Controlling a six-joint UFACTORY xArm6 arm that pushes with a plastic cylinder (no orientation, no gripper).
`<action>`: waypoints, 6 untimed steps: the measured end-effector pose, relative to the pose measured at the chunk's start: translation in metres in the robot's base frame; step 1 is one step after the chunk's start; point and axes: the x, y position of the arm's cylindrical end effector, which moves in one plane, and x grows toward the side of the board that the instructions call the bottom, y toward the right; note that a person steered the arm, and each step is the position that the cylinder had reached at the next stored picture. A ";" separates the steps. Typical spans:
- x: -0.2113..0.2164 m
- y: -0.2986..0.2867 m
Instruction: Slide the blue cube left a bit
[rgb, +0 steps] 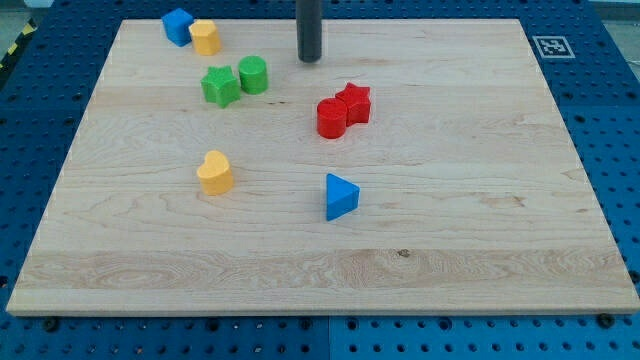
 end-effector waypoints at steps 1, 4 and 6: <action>-0.024 -0.033; -0.035 -0.159; -0.039 -0.173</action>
